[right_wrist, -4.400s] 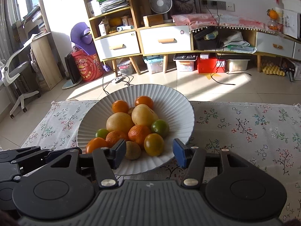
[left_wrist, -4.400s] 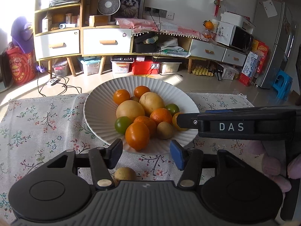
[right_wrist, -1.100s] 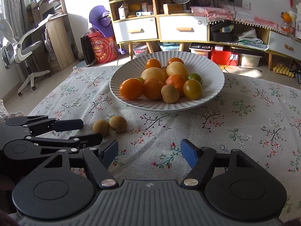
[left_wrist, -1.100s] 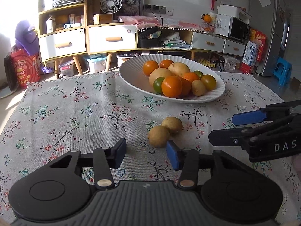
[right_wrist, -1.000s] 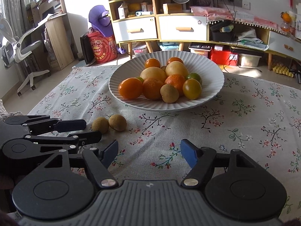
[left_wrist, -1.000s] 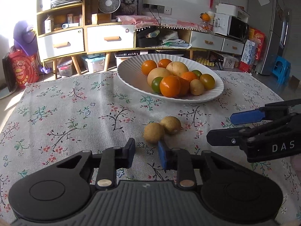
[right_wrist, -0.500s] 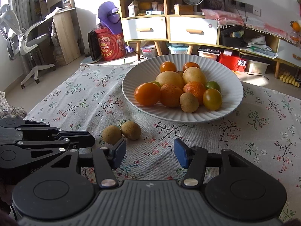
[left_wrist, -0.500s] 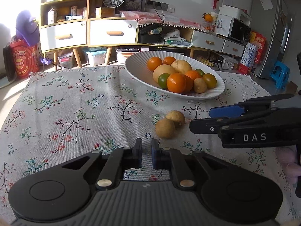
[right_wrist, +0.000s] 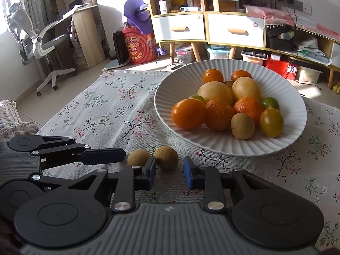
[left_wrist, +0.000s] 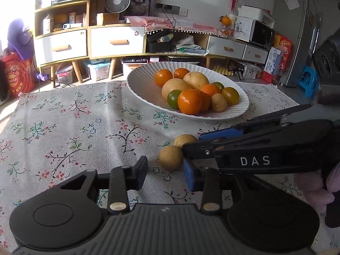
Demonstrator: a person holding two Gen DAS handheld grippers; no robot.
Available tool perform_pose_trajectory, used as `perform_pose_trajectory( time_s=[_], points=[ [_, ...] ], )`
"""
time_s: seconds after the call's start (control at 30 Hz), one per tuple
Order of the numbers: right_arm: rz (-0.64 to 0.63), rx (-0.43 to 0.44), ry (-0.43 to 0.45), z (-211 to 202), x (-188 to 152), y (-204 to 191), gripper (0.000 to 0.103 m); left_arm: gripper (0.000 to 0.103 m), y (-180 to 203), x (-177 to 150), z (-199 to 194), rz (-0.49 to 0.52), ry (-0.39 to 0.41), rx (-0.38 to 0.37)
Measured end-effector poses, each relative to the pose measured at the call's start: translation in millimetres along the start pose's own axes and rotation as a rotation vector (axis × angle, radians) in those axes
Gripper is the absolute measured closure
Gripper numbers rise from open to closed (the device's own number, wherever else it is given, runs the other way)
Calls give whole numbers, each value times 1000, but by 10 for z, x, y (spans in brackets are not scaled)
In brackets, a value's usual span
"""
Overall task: Organize fruits
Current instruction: 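Close the left gripper on a brown kiwi while the right gripper grasps the other kiwi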
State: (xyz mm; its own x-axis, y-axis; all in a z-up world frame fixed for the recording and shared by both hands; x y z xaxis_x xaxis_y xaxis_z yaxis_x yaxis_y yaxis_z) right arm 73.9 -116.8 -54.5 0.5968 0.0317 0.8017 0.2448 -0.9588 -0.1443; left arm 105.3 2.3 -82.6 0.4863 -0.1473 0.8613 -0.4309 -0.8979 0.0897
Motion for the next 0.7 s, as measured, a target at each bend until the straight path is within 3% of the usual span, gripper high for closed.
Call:
perform_pose_trajectory(
  time_s=[0.17, 0.23, 0.3, 0.7],
  points=[
    [99, 51, 1, 24, 10, 73, 77, 68, 23, 12, 48, 21, -3, -11],
    [124, 67, -4, 55, 6, 90, 77, 72, 38, 14, 58, 30, -6, -13],
    [128, 67, -2, 70, -5, 82, 77, 79, 49, 7, 59, 37, -11, -13],
    [94, 33, -2, 2, -17, 63, 79, 80, 28, -32, -73, 21, -25, 23]
  ],
)
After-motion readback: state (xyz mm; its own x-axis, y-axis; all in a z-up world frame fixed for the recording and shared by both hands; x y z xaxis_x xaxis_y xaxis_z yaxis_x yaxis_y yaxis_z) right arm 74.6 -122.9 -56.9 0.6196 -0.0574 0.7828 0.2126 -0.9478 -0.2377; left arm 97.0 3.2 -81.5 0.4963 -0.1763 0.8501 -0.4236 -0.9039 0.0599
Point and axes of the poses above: each gripper's, at about its wrist camera, not at the fingertips, and z roughly the way its jaws point, y to its right, x to its top, the point moved 3 cm from there along z, roughly the way its jaws point, and after that the axes turned 7 degrees about y, right-handed, at the moved point
